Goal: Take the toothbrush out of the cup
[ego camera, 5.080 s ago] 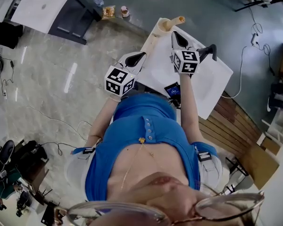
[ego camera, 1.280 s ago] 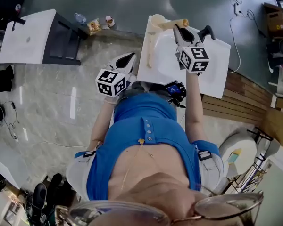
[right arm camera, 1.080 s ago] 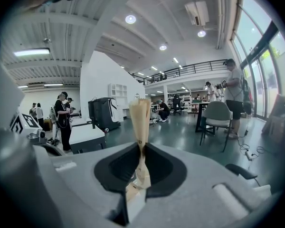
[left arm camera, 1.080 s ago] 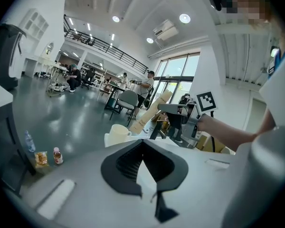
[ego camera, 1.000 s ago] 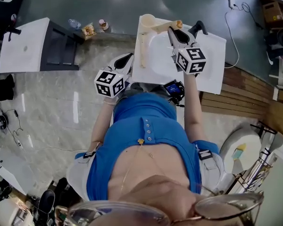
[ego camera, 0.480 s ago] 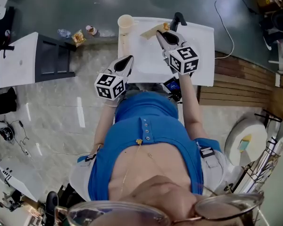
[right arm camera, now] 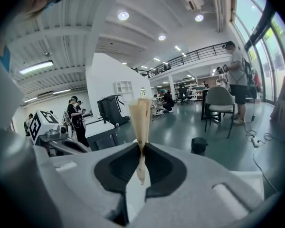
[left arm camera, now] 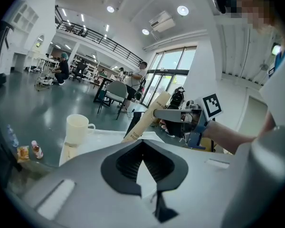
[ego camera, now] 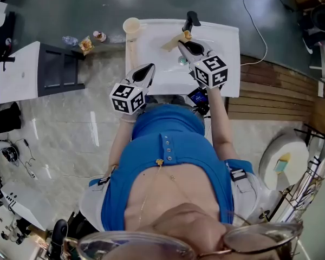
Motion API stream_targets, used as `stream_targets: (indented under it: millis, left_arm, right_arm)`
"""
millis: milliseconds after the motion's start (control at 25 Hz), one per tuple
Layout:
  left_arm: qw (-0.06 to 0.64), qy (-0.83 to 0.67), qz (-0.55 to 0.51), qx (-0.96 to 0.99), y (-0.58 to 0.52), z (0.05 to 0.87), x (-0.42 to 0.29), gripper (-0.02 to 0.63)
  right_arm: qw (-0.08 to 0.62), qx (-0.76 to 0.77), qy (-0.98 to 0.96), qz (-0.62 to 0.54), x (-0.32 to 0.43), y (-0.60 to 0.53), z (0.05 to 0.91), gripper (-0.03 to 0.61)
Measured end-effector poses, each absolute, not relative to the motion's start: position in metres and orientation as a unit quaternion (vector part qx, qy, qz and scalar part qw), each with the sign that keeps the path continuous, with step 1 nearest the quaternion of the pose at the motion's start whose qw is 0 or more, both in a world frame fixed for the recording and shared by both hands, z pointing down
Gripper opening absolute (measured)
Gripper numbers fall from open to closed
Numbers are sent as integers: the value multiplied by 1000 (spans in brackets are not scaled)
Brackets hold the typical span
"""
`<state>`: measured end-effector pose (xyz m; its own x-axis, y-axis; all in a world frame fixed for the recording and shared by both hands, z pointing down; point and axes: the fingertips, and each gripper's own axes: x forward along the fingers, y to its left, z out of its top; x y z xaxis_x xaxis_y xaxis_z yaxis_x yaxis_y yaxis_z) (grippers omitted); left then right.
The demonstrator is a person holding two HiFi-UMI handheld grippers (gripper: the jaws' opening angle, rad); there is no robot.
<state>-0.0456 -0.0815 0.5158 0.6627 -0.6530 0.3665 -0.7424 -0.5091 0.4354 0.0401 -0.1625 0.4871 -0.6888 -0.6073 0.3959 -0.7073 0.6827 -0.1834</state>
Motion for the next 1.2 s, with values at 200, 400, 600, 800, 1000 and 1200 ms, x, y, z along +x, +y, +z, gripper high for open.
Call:
stream_targets:
  millis: [200, 400, 600, 800, 1000, 1200]
  left_arm:
    - [289, -393, 82, 869, -80, 516, -25, 2]
    - [291, -382, 84, 873, -79, 517, -7, 2]
    - [290, -372, 86, 878, -79, 516, 7, 2]
    - [291, -360, 89, 882, -78, 518, 22, 2]
    - [294, -351, 94, 884, -77, 520, 35, 2]
    - [296, -339, 96, 888, -77, 521, 50, 2]
  right_arm:
    - [157, 365, -901, 172, 61, -155, 493, 35]
    - [162, 376, -895, 180, 86, -150, 499, 35]
    - [162, 398, -883, 190, 116, -145, 503, 35]
    - [159, 424, -869, 199, 147, -141, 507, 35]
    - [170, 447, -854, 204, 178, -135, 514, 34]
    - [173, 470, -841, 207, 209, -131, 517, 34]
